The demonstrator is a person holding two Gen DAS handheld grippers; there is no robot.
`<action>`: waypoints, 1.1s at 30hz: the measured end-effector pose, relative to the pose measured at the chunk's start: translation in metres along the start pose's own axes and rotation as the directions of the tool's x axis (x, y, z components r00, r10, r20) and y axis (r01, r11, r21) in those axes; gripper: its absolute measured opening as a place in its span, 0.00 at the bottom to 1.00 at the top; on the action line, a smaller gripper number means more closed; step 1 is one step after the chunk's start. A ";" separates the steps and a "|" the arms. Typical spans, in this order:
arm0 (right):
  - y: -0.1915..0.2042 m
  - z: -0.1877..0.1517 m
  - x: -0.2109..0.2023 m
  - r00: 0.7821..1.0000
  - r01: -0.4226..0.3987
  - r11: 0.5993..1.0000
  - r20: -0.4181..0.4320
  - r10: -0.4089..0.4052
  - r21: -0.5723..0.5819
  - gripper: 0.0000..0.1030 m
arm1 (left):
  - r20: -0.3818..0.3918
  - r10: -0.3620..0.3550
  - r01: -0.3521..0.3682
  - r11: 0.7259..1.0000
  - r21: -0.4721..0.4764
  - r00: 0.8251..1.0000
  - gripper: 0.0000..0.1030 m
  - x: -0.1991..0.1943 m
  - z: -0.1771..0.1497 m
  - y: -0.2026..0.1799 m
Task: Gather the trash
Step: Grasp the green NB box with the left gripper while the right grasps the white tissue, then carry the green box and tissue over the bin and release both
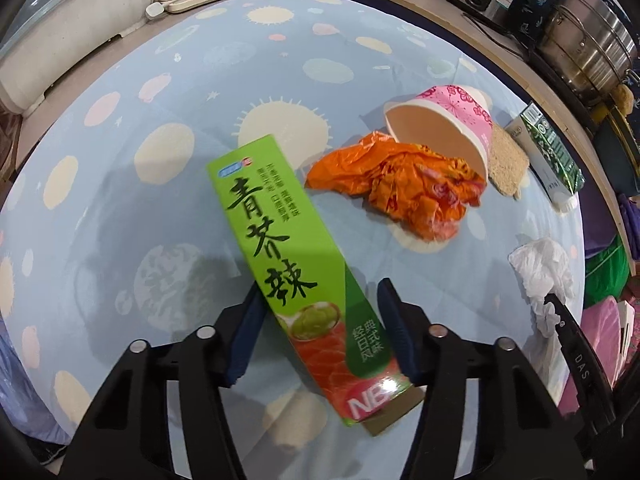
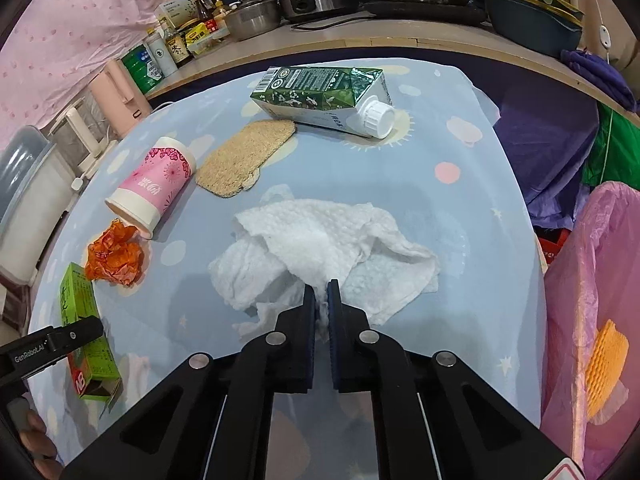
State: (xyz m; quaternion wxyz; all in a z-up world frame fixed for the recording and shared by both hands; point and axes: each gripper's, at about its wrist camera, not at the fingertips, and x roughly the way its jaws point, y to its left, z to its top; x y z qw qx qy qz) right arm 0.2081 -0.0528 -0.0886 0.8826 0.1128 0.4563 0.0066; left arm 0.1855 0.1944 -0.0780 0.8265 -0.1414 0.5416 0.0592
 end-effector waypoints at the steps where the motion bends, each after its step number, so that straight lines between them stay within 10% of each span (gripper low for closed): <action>1: -0.001 -0.002 -0.004 1.000 -0.003 1.000 0.002 0.003 0.002 0.06 | -0.004 -0.005 0.005 1.000 0.002 1.000 0.48 -0.002 -0.002 0.001; 16: -0.010 -0.027 -0.080 0.994 -0.070 0.997 0.088 0.068 0.013 0.06 | 0.032 -0.103 0.098 0.986 0.134 0.994 0.40 -0.060 -0.049 -0.019; 33: -0.062 -0.035 -0.173 0.965 -0.077 0.994 0.256 0.056 0.073 0.06 | 0.089 -0.248 0.198 0.905 0.377 0.965 0.39 -0.122 -0.083 -0.122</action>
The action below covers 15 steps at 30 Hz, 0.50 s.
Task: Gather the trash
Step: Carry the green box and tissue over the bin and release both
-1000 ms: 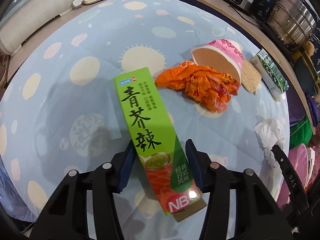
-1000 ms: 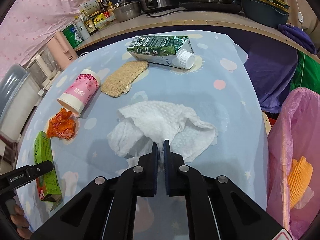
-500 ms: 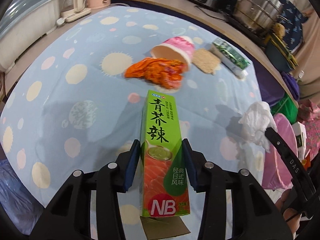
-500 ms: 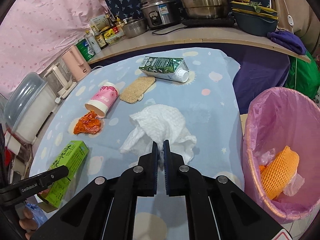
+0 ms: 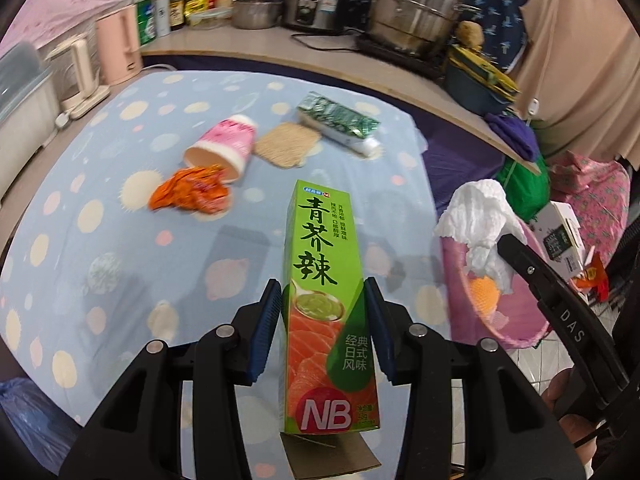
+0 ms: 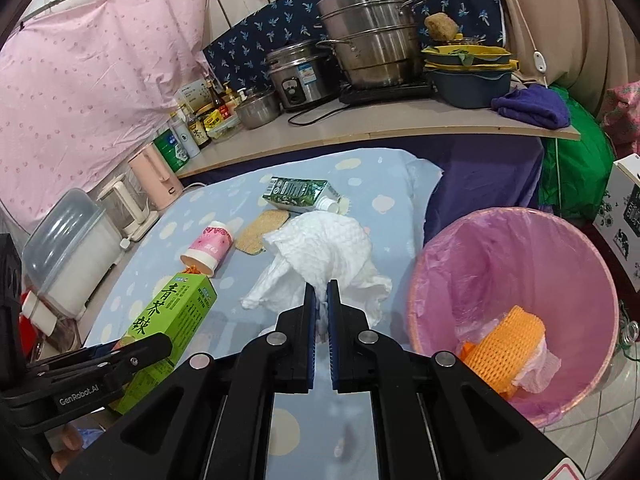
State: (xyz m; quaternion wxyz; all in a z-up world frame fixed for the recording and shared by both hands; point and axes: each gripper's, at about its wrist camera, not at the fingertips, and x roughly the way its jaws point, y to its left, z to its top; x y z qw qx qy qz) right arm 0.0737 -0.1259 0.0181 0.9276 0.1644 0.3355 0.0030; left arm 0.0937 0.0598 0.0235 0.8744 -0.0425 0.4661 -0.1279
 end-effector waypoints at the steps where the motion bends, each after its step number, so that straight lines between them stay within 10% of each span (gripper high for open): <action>1: -0.005 0.000 -0.004 1.000 0.008 1.000 0.007 -0.008 0.007 0.06 | 0.001 -0.010 0.010 1.000 0.015 1.000 0.39 0.000 0.002 -0.008; 15: -0.099 0.004 -0.052 0.981 0.166 0.975 0.080 -0.179 0.145 0.06 | -0.012 -0.150 0.149 0.963 0.226 0.989 0.39 0.013 0.008 -0.131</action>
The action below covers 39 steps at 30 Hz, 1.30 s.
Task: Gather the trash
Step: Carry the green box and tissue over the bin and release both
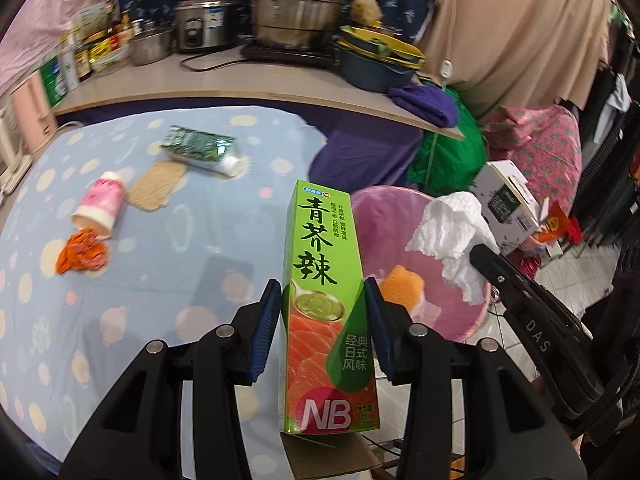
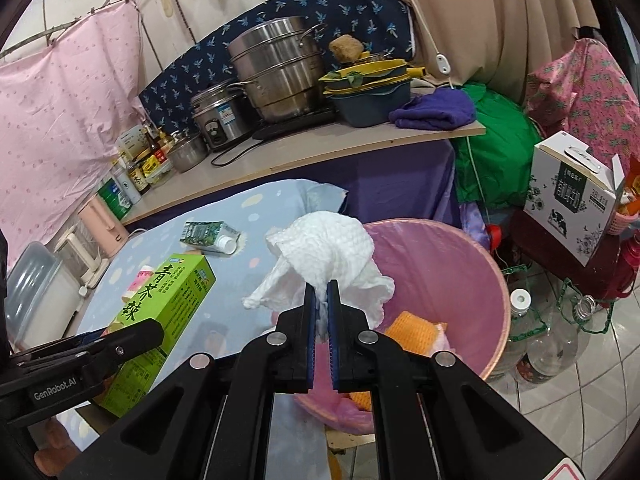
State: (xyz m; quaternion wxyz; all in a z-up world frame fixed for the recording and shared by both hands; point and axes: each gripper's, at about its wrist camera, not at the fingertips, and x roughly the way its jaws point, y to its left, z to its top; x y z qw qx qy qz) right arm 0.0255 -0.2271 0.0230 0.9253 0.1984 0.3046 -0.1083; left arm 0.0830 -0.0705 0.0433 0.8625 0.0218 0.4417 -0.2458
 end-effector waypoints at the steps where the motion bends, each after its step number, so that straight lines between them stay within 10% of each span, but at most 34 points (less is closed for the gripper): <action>1: -0.005 0.000 -0.001 1.000 0.007 1.000 0.003 -0.007 0.006 0.06 | -0.003 -0.008 0.008 1.000 0.013 1.000 0.39 0.002 0.000 -0.007; 30: -0.055 0.007 0.016 0.997 0.082 0.993 -0.014 -0.081 0.082 0.06 | -0.059 -0.023 0.029 0.994 0.107 0.998 0.40 0.053 0.015 -0.065; 39: -0.058 0.010 0.020 0.996 0.089 0.991 0.003 -0.090 0.099 0.32 | -0.060 -0.035 0.041 0.994 0.103 0.998 0.44 0.061 0.017 -0.067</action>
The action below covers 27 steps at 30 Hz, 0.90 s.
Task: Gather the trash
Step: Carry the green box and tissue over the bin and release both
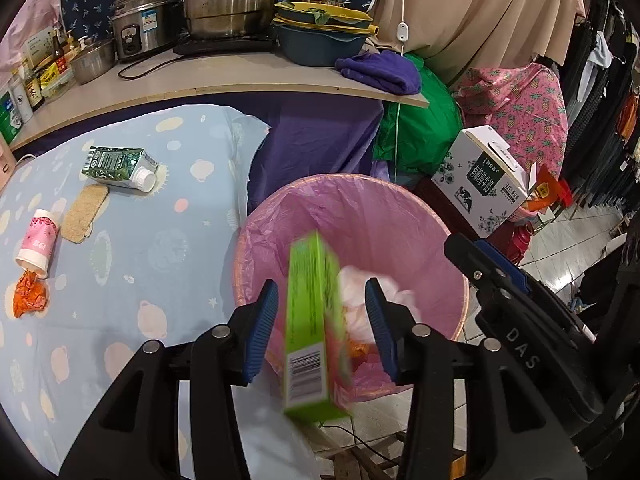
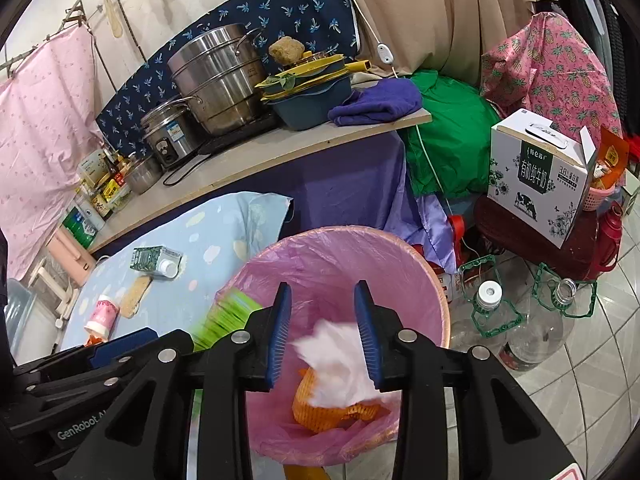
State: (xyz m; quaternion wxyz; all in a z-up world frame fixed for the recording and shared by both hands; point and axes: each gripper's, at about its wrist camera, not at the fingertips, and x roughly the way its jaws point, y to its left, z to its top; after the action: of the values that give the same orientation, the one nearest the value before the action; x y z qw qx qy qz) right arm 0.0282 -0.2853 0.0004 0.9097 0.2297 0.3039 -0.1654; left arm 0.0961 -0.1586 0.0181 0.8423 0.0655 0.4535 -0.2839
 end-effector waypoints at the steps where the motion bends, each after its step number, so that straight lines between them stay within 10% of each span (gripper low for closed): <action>1: 0.000 0.000 0.000 1.000 0.000 1.000 0.001 0.000 0.000 0.32 | 0.001 0.004 -0.004 1.000 -0.004 1.000 0.46 0.000 0.000 0.001; 27: 0.047 -0.008 0.001 0.999 -0.051 0.996 -0.023 0.049 -0.073 0.32 | 0.041 0.067 -0.061 0.989 -0.134 0.997 0.58 -0.026 -0.008 0.061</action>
State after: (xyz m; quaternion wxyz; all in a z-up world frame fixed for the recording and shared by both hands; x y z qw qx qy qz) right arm 0.0458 -0.2422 0.0089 0.9181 0.2053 0.3135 -0.1289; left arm 0.1120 -0.0945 0.0258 0.8636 0.0174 0.4496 -0.2273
